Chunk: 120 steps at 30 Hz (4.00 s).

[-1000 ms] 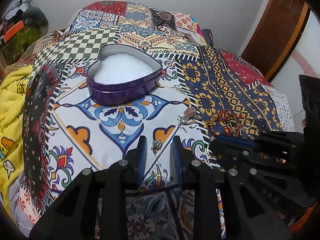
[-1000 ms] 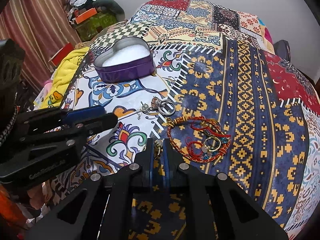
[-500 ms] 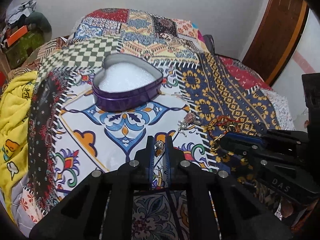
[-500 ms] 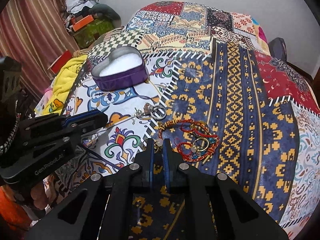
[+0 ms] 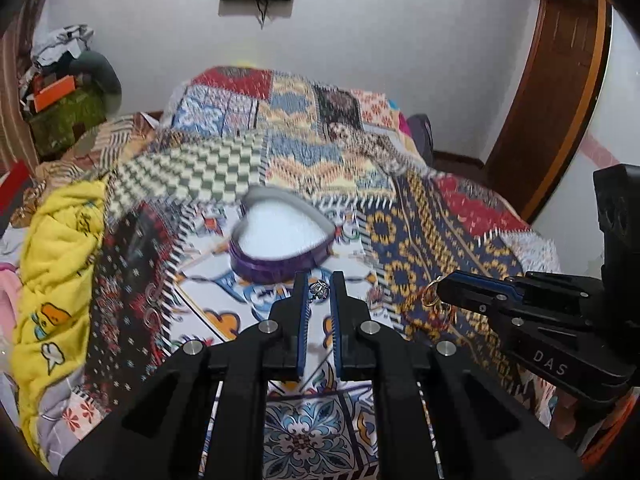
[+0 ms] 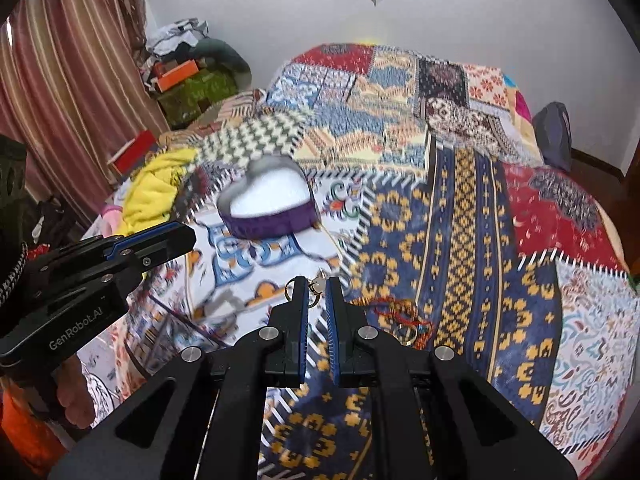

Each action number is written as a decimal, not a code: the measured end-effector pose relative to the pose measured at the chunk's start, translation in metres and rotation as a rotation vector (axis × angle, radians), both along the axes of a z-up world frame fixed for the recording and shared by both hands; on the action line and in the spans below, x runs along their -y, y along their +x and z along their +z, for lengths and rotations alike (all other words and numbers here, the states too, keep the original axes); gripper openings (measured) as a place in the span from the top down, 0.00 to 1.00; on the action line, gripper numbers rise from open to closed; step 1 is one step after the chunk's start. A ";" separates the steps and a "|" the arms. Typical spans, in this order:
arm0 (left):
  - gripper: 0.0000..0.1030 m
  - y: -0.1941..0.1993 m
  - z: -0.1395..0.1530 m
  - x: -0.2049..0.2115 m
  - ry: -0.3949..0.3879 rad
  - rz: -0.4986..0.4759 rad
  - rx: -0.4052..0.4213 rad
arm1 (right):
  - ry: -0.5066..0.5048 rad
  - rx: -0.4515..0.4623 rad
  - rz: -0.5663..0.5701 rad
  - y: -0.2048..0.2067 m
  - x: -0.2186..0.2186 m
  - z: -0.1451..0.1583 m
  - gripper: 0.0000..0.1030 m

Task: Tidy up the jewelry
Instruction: 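Carry the ring with the left gripper over the purple heart tin, then open the left gripper to drop the ring into the tin, then move the left gripper back and grasp a silver earring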

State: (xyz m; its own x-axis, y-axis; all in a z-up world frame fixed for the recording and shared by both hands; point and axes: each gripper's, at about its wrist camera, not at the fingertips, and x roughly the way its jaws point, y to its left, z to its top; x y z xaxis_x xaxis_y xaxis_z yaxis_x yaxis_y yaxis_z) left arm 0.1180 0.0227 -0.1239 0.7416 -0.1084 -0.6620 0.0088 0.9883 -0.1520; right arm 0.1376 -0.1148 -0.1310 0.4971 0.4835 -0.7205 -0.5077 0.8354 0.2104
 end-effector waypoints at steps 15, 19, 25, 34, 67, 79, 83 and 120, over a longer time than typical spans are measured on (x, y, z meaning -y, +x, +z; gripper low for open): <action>0.92 0.009 0.041 -0.016 0.019 0.044 0.137 | 0.030 0.121 -0.006 0.016 -0.016 0.038 0.93; 0.92 0.017 0.045 -0.021 0.025 0.056 0.155 | 0.039 0.134 -0.003 0.022 -0.021 0.041 0.93; 0.92 0.033 0.042 -0.028 0.016 0.065 0.157 | 0.045 0.143 0.006 0.036 -0.030 0.041 0.93; 0.92 0.059 0.018 -0.034 0.002 0.059 0.098 | 0.034 0.118 0.033 0.059 -0.047 0.028 0.93; 0.89 0.087 -0.037 -0.047 -0.020 0.050 -0.068 | -0.025 -0.031 0.143 0.089 -0.075 -0.025 0.92; 0.82 0.072 -0.020 -0.047 0.017 0.070 -0.043 | -0.014 -0.009 0.102 0.081 -0.062 -0.009 0.76; 0.77 0.065 -0.011 -0.043 0.025 0.069 -0.027 | -0.013 0.013 0.080 0.075 -0.054 0.003 0.76; 0.68 0.024 -0.034 0.029 0.060 -0.099 -0.147 | -0.064 -0.036 -0.161 0.027 0.073 -0.003 0.76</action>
